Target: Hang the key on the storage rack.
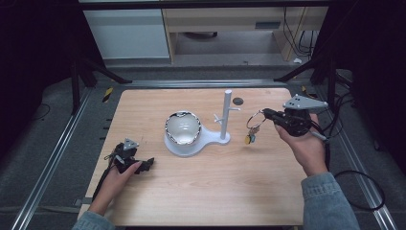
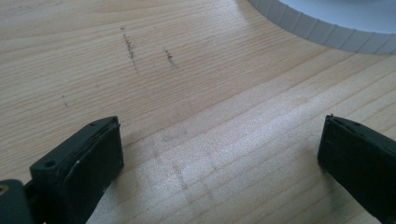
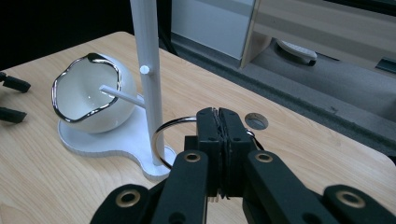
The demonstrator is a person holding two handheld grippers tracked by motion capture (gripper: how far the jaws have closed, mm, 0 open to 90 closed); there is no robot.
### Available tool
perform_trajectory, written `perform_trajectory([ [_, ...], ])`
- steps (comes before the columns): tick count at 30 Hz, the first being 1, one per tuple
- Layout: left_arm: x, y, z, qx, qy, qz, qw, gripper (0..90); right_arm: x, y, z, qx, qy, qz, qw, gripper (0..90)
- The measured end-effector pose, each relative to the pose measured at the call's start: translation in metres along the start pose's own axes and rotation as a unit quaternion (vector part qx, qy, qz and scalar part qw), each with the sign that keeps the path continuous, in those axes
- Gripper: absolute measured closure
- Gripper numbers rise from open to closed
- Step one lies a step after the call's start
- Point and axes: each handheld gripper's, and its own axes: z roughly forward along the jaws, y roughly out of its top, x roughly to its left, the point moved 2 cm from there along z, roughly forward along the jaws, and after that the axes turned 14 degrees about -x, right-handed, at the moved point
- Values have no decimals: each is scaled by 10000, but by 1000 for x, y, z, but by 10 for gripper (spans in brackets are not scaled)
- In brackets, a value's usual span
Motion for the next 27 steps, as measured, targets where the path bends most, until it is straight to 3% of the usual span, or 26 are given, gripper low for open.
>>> perform_trajectory([
  [27,0,0,0,1,0,2,10000,0,9,26,7,-139,109,-163,9997,890],
])
